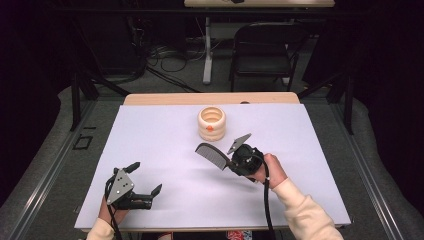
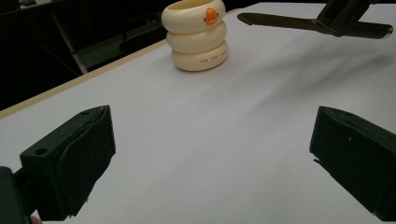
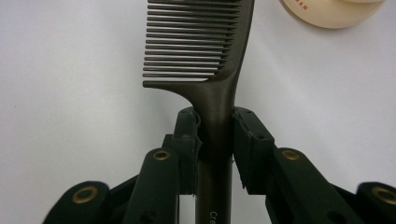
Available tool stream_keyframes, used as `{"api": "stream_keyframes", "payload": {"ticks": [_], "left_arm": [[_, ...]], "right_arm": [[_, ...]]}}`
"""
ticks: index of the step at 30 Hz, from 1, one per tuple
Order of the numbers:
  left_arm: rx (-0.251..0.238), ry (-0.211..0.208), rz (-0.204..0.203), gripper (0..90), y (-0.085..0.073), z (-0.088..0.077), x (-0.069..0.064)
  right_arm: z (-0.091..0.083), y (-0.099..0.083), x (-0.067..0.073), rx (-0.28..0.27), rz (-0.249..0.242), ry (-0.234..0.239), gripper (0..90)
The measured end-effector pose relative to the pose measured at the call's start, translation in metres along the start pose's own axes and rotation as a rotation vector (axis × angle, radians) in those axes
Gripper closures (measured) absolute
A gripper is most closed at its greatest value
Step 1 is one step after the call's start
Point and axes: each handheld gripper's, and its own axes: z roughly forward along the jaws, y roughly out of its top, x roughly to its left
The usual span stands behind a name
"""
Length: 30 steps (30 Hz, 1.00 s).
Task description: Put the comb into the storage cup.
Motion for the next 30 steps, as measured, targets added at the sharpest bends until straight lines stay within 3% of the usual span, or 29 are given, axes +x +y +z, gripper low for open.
{"api": "stream_keyframes", "payload": {"ticks": [30], "left_arm": [[-0.004,0.001,-0.005,0.2,0.0,0.0,0.0]], "right_arm": [[-0.008,-0.003,-0.012,-0.092,0.05,-0.052,71.8]]}}
